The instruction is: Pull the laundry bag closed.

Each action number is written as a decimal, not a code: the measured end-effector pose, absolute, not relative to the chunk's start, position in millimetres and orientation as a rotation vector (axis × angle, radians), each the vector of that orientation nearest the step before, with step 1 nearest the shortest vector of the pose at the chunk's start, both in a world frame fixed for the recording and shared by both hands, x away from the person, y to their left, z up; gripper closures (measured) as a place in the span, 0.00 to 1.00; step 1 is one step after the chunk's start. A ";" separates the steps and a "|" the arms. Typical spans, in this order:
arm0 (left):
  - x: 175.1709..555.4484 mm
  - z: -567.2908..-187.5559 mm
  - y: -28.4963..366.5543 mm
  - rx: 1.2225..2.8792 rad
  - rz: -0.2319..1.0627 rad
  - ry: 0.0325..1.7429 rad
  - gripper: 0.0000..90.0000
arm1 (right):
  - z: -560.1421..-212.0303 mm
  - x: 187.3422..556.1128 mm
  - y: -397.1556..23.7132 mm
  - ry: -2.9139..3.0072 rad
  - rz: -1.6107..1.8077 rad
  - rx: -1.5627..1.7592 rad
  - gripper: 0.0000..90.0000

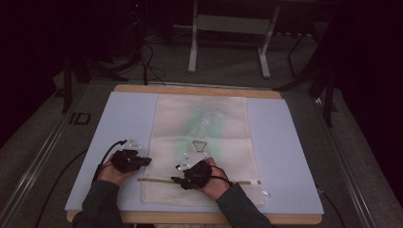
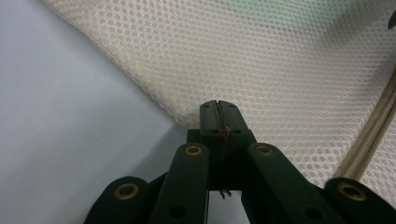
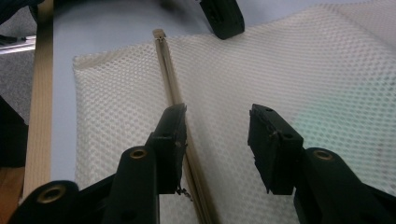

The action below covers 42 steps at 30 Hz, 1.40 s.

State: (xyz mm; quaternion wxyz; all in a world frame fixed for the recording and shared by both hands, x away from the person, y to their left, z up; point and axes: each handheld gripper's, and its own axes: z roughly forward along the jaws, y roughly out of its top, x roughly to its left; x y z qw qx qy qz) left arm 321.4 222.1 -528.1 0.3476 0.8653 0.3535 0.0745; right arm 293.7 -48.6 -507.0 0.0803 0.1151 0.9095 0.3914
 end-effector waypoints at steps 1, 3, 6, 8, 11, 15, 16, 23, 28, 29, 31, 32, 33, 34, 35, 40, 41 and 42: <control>321.4 -528.1 222.1 2.244 0.193 0.917 1.00 | -507.4 293.7 -46.9 2.721 1.172 0.339 0.63; 321.3 -528.1 222.1 2.244 0.194 0.916 1.00 | -508.0 293.6 -42.9 2.727 1.166 0.329 0.63; 321.4 -528.1 222.1 2.244 0.193 0.916 1.00 | -508.3 293.9 -37.2 2.732 1.173 0.311 0.63; 321.5 -528.1 222.2 2.244 0.193 0.915 1.00 | -508.6 293.8 -33.3 2.736 1.175 0.307 0.63; 321.5 -528.1 222.3 2.244 0.191 0.915 1.00 | -509.5 294.1 -27.6 2.744 1.174 0.297 0.64; 321.6 -528.2 222.4 2.241 0.187 0.917 1.00 | -510.8 294.4 -19.3 2.752 1.177 0.275 0.64; 321.7 -528.2 222.5 2.241 0.187 0.916 1.00 | -510.9 294.3 -17.1 2.754 1.176 0.272 0.65; 322.0 -528.1 222.8 2.242 0.184 0.914 1.00 | -512.6 295.9 -4.6 2.768 1.182 0.246 0.66; 321.8 -527.8 222.1 2.246 0.189 0.912 1.00 | -513.5 296.5 1.7 2.774 1.189 0.245 0.66; 321.8 -527.7 222.0 2.247 0.190 0.913 1.00 | -513.7 296.7 2.8 2.777 1.187 0.242 0.67; 322.0 -527.7 222.2 2.244 0.187 0.914 1.00 | -514.6 297.3 5.2 2.779 1.185 0.231 0.67; 322.0 -527.8 222.2 2.243 0.186 0.914 1.00 | -515.0 297.6 6.1 2.781 1.184 0.228 0.67; 322.0 -527.7 222.2 2.243 0.186 0.914 1.00 | -515.4 297.9 7.0 2.783 1.185 0.228 0.67; 322.0 -527.6 222.2 2.244 0.186 0.914 1.00 | -515.9 298.0 8.1 2.786 1.184 0.227 0.67; 322.0 -527.5 222.2 2.244 0.185 0.915 1.00 | -516.5 298.3 9.2 2.787 1.181 0.223 0.67; 322.1 -527.1 222.2 2.246 0.189 0.910 1.00 | -517.6 299.3 13.8 2.795 1.178 0.219 0.68; 322.1 -527.1 222.3 2.245 0.188 0.910 1.00 | -518.0 299.6 14.6 2.795 1.181 0.217 0.68; 322.2 -527.1 222.4 2.245 0.187 0.911 1.00 | -518.4 299.8 15.4 2.797 1.180 0.217 0.68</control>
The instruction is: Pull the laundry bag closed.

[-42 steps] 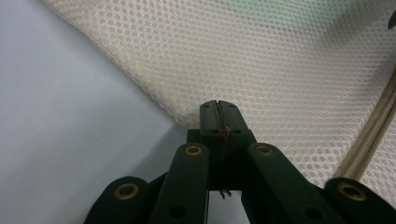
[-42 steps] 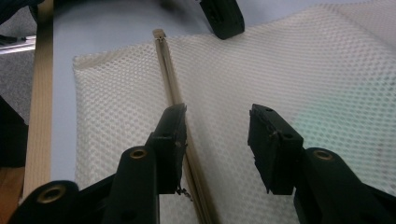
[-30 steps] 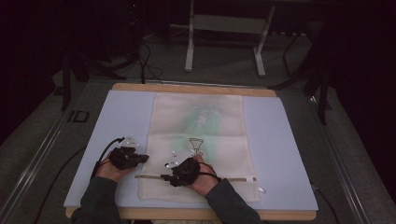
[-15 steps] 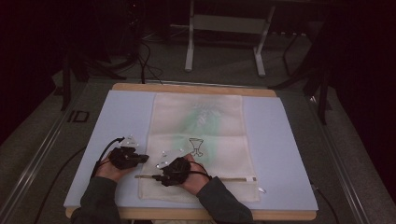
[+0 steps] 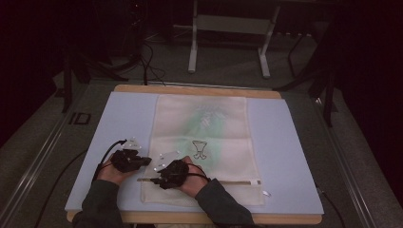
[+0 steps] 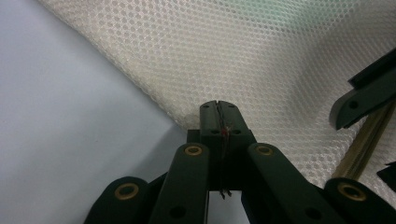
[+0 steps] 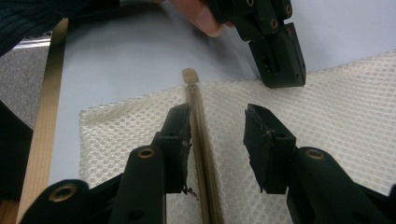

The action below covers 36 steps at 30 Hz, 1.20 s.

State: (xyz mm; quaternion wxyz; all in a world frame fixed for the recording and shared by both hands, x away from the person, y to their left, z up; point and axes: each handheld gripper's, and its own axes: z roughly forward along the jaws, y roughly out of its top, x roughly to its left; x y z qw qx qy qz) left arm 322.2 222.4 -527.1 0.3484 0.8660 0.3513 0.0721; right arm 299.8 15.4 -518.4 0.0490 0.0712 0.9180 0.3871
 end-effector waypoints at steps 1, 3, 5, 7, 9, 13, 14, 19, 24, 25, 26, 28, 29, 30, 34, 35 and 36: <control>322.3 -527.0 222.5 2.244 0.186 0.911 1.00 | -518.8 300.1 16.1 2.800 1.175 0.216 0.69; 322.5 -526.8 223.0 2.244 0.183 0.914 1.00 | -520.0 300.7 17.7 2.801 1.177 0.210 0.69; 322.6 -526.8 223.2 2.243 0.183 0.913 1.00 | -521.3 301.1 19.6 2.802 1.179 0.210 0.70; 322.8 -526.8 223.6 2.242 0.182 0.912 1.00 | -522.3 301.2 21.7 2.806 1.176 0.210 0.71; 322.8 -526.9 223.8 2.237 0.179 0.917 1.00 | -523.2 301.5 24.1 2.805 1.178 0.204 0.73; 323.7 -527.2 225.0 2.231 0.177 0.920 1.00 | -524.8 301.5 29.6 2.806 1.191 0.202 0.75; 323.9 -527.3 225.2 2.230 0.175 0.920 1.00 | -525.2 301.4 31.3 2.807 1.195 0.199 0.76; 324.8 -527.4 226.1 2.229 0.170 0.921 1.00 | -524.4 301.0 39.9 2.805 1.208 0.186 0.78; 325.3 -527.8 226.3 2.221 0.162 0.929 1.00 | -525.6 301.1 50.2 2.822 1.206 0.178 0.80; 325.4 -527.9 226.4 2.221 0.161 0.930 1.00 | -525.6 301.1 50.2 2.822 1.206 0.178 0.80; 325.4 -527.9 226.4 2.221 0.161 0.930 1.00 | -525.6 301.1 50.2 2.822 1.206 0.178 0.80; 325.6 -527.9 226.7 2.224 0.160 0.929 1.00 | -526.6 301.3 55.6 2.829 1.197 0.160 0.80; 325.6 -527.8 226.8 2.225 0.159 0.929 1.00 | -527.2 301.7 59.4 2.831 1.202 0.168 0.80; 325.6 -527.8 226.8 2.225 0.159 0.929 1.00 | -527.2 301.7 59.4 2.831 1.202 0.168 0.80; 325.9 -527.9 227.2 2.225 0.157 0.928 1.00 | -530.3 302.6 66.3 2.849 1.180 0.166 0.81; 325.9 -528.1 227.3 2.222 0.155 0.929 1.00 | -532.2 302.8 69.3 2.854 1.171 0.165 0.82; 326.0 -528.1 227.4 2.223 0.154 0.929 1.00 | -532.2 302.8 69.3 2.854 1.171 0.165 0.82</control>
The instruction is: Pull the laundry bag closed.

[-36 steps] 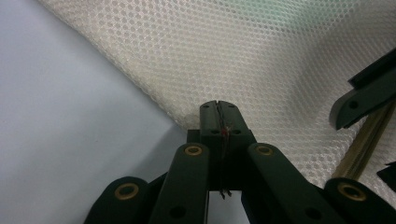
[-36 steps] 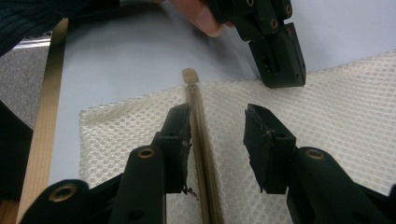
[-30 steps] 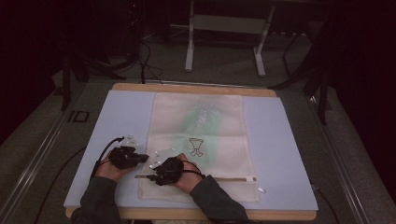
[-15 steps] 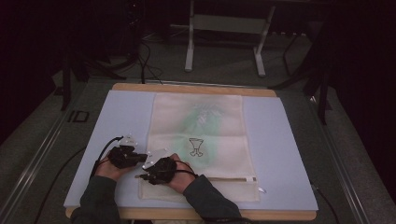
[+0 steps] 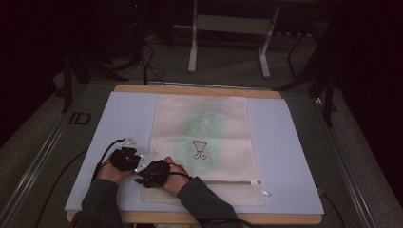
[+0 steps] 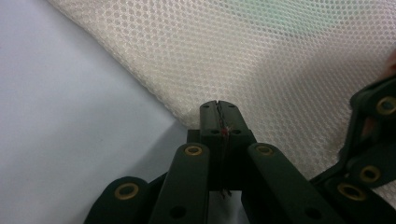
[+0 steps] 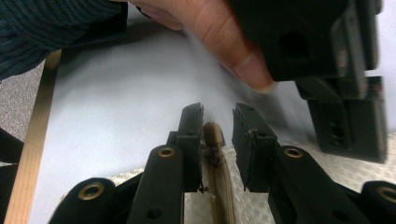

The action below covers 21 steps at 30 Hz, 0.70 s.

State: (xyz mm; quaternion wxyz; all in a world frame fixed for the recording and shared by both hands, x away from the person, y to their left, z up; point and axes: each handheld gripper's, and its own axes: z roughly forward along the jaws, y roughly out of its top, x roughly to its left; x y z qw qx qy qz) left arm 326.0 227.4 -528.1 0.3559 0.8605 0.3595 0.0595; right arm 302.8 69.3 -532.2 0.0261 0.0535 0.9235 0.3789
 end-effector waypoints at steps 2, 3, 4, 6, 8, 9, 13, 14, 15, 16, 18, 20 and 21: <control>326.0 -528.3 227.4 2.220 0.152 0.930 1.00 | -533.2 302.3 70.8 2.861 1.162 0.173 0.82; 326.3 -528.5 227.7 2.218 0.148 0.932 1.00 | -534.4 302.6 73.9 2.862 1.151 0.177 0.89; 326.3 -528.5 227.7 2.218 0.148 0.932 1.00 | -534.4 302.6 73.9 2.862 1.151 0.177 0.89; 326.5 -528.7 228.0 2.216 0.145 0.935 1.00 | -534.0 302.9 74.3 2.861 1.145 0.180 0.90; 326.6 -528.9 228.3 2.211 0.143 0.938 1.00 | -533.9 302.1 74.4 2.855 1.142 0.174 0.90; 327.0 -529.3 229.2 2.207 0.135 0.940 1.00 | -533.8 299.5 72.5 2.839 1.164 0.168 0.90; 327.2 -529.4 229.6 2.205 0.134 0.939 1.00 | -532.5 299.4 68.7 2.827 1.206 0.176 0.90; 327.2 -529.4 229.7 2.206 0.134 0.939 1.00 | -531.6 299.6 67.4 2.822 1.217 0.172 0.90; 327.2 -529.5 229.7 2.205 0.133 0.940 1.00 | -530.2 299.1 66.5 2.819 1.228 0.176 0.90; 327.1 -529.5 229.7 2.203 0.132 0.941 1.00 | -528.9 299.1 65.6 2.812 1.232 0.170 0.90; 327.2 -529.6 229.8 2.203 0.131 0.941 1.00 | -525.9 298.9 64.0 2.804 1.243 0.175 0.91; 327.2 -529.6 229.8 2.202 0.132 0.941 1.00 | -524.8 298.7 63.1 2.804 1.242 0.174 0.91; 326.9 -529.7 229.7 2.198 0.132 0.947 1.00 | -524.0 298.7 61.9 2.801 1.243 0.166 0.97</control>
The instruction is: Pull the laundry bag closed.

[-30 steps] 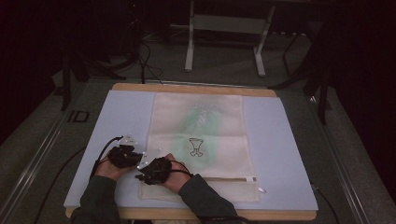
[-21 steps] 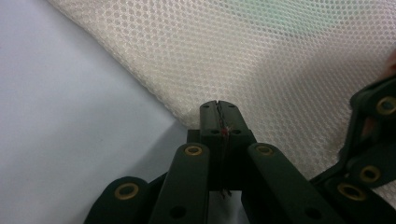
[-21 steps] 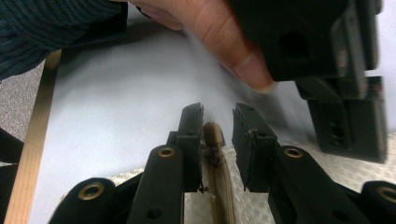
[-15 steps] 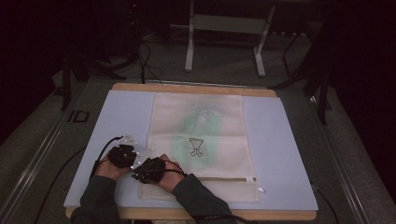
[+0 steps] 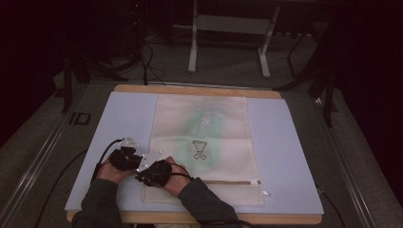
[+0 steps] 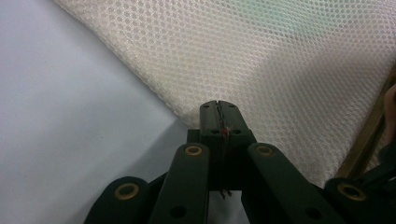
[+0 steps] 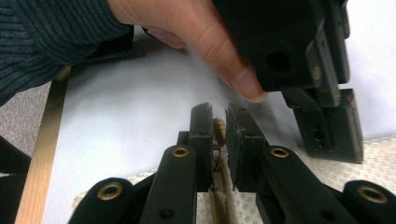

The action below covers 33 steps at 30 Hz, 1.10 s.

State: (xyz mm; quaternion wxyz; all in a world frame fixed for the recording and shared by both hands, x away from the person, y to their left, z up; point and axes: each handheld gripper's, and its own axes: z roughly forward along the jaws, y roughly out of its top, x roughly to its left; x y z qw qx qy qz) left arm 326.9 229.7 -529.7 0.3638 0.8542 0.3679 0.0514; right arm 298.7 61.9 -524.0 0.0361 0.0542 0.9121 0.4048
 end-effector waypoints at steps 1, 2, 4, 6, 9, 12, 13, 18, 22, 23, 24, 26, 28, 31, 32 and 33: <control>327.0 -529.7 230.0 2.198 0.133 0.947 1.00 | -522.7 298.4 58.2 2.790 1.249 0.168 0.96; 327.1 -529.6 230.1 2.201 0.132 0.945 1.00 | -522.5 298.6 55.1 2.790 1.251 0.175 0.96; 326.9 -529.6 229.8 2.199 0.133 0.946 1.00 | -524.0 300.2 51.1 2.797 1.238 0.183 0.96; 326.9 -529.6 229.8 2.199 0.133 0.946 1.00 | -525.2 301.2 50.1 2.801 1.239 0.191 0.95; 327.2 -529.8 230.0 2.198 0.131 0.948 1.00 | -525.0 301.5 52.5 2.808 1.251 0.196 0.90; 327.4 -529.7 230.3 2.202 0.131 0.943 1.00 | -524.4 300.1 57.8 2.821 1.227 0.180 0.88; 327.2 -529.7 230.3 2.202 0.130 0.945 1.00 | -525.3 299.8 60.9 2.825 1.206 0.171 0.87; 327.5 -529.8 230.7 2.202 0.127 0.944 1.00 | -533.4 298.3 74.6 2.846 1.122 0.179 0.84; 327.8 -529.8 231.2 2.203 0.124 0.942 1.00 | -532.5 298.7 77.4 2.845 1.105 0.176 0.90; 327.8 -529.9 231.2 2.202 0.124 0.942 1.00 | -532.2 298.6 77.4 2.842 1.104 0.178 0.90; 327.8 -529.9 231.2 2.201 0.124 0.942 1.00 | -532.3 298.8 77.0 2.833 1.114 0.172 0.90; 328.0 -530.0 231.3 2.201 0.123 0.942 1.00 | -530.4 297.4 73.3 2.815 1.184 0.201 0.90; 327.8 -530.2 231.3 2.194 0.118 0.947 1.00 | -529.3 297.7 71.8 2.807 1.203 0.198 0.90; 327.9 -530.1 231.6 2.197 0.119 0.945 1.00 | -524.3 297.2 67.4 2.790 1.225 0.200 0.90; 328.0 -530.1 231.7 2.198 0.121 0.943 1.00 | -524.3 297.2 67.4 2.790 1.225 0.200 0.90; 328.0 -530.2 231.8 2.198 0.120 0.944 1.00 | -522.6 297.1 64.7 2.783 1.236 0.198 0.90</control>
